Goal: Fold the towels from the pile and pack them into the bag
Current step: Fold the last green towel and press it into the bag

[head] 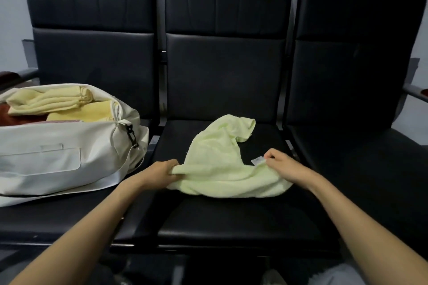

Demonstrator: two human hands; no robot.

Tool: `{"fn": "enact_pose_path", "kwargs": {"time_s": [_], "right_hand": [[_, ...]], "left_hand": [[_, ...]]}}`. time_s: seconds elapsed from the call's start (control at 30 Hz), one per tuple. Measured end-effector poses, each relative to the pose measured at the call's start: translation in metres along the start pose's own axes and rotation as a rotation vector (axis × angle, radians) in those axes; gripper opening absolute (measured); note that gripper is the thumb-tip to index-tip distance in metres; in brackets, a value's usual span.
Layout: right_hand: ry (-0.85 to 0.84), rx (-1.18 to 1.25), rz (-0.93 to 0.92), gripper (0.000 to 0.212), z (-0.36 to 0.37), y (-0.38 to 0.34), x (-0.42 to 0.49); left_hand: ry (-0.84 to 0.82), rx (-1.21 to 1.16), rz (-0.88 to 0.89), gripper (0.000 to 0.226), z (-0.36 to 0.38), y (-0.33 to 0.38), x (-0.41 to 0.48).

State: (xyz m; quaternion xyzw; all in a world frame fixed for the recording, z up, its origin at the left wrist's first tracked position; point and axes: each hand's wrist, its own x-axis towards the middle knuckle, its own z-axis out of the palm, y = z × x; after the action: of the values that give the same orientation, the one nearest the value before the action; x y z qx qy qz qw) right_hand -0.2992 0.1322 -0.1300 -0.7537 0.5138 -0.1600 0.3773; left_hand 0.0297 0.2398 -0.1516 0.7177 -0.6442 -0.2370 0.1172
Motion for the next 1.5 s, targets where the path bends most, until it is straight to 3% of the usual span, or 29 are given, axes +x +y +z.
{"fn": "enact_pose_path", "kwargs": {"time_s": [0.13,0.23,0.3,0.37,0.43,0.53,0.6,0.63,0.7,0.77,0.87,0.93,1.0,1.07,1.1,1.17,1.2,1.27,1.33,1.4,1.43,1.5], "right_hand": [[-0.213,-0.192,-0.069,0.046,0.012,0.005,-0.009],[-0.277,-0.31,-0.086,0.032,0.023,0.012,-0.01],[-0.281,-0.229,-0.071,0.018,0.024,0.007,-0.01],[-0.358,-0.184,-0.052,0.02,0.026,-0.001,-0.009],[-0.39,-0.299,-0.064,0.036,0.033,-0.003,-0.003],[-0.191,-0.308,-0.11,0.017,0.042,-0.006,0.01],[-0.035,-0.035,-0.09,0.017,0.036,-0.014,0.013],[-0.029,0.219,-0.057,0.022,0.03,-0.018,0.013],[-0.12,0.729,0.053,0.026,0.021,-0.021,0.012],[-0.163,0.935,0.131,0.027,0.018,-0.019,0.013],[-0.164,1.026,0.142,0.035,0.015,-0.011,0.021],[-0.309,0.94,0.097,0.046,0.004,-0.008,0.023],[-0.495,0.575,0.069,0.059,-0.003,-0.006,0.024],[-0.539,0.092,0.104,0.056,0.006,-0.005,0.033],[-0.472,-0.133,0.12,0.044,0.012,-0.007,0.041],[-0.096,-0.457,0.067,0.016,0.018,-0.017,0.058],[0.176,-0.47,0.007,0.01,0.015,-0.025,0.065],[0.616,-0.223,-0.149,0.022,0.005,-0.041,0.069],[0.811,-0.072,-0.324,0.041,-0.002,-0.056,0.062],[0.776,-0.138,-0.404,0.046,-0.002,-0.056,0.051],[0.666,-0.211,-0.41,0.041,-0.001,-0.05,0.047],[0.264,-0.345,-0.329,0.027,-0.004,-0.032,0.038]], "left_hand": [[-0.125,0.175,-0.061,0.06,0.002,-0.002,-0.007],[0.15,0.339,-0.024,0.041,0.004,-0.001,0.0],[0.379,0.186,0.029,0.027,0.002,0.001,0.003],[0.487,0.054,0.047,0.026,-0.004,-0.001,0.007],[0.491,-0.02,-0.018,0.02,-0.008,-0.007,0.012],[0.396,-0.41,-0.16,0.019,-0.009,-0.004,0.015],[0.295,-0.851,-0.189,0.024,-0.009,0.005,0.014],[0.23,-1.018,-0.202,0.026,-0.012,0.009,0.013],[0.111,-1.165,-0.211,0.027,-0.018,0.015,0.011],[-0.019,-1.197,-0.179,0.021,-0.022,0.015,0.012],[-0.198,-1.086,-0.07,0.034,-0.03,0.009,0.013],[-0.235,-0.808,-0.042,0.045,-0.032,0.004,0.014],[-0.143,-0.195,-0.059,0.037,-0.029,0.0,0.022],[-0.027,0.272,-0.086,0.025,-0.022,0.0,0.035],[0.036,0.338,-0.098,0.022,-0.018,0.0,0.043],[0.227,0.293,-0.111,0.02,-0.022,0.008,0.053],[0.399,0.216,-0.088,0.022,-0.03,0.013,0.056],[0.801,0.039,0.036,0.027,-0.049,0.026,0.057],[1.053,-0.005,0.171,0.037,-0.063,0.036,0.054],[1.001,0.074,0.192,0.043,-0.058,0.032,0.052],[0.892,0.181,0.202,0.042,-0.05,0.024,0.053],[0.545,0.344,0.189,0.035,-0.033,0.004,0.053]]}}
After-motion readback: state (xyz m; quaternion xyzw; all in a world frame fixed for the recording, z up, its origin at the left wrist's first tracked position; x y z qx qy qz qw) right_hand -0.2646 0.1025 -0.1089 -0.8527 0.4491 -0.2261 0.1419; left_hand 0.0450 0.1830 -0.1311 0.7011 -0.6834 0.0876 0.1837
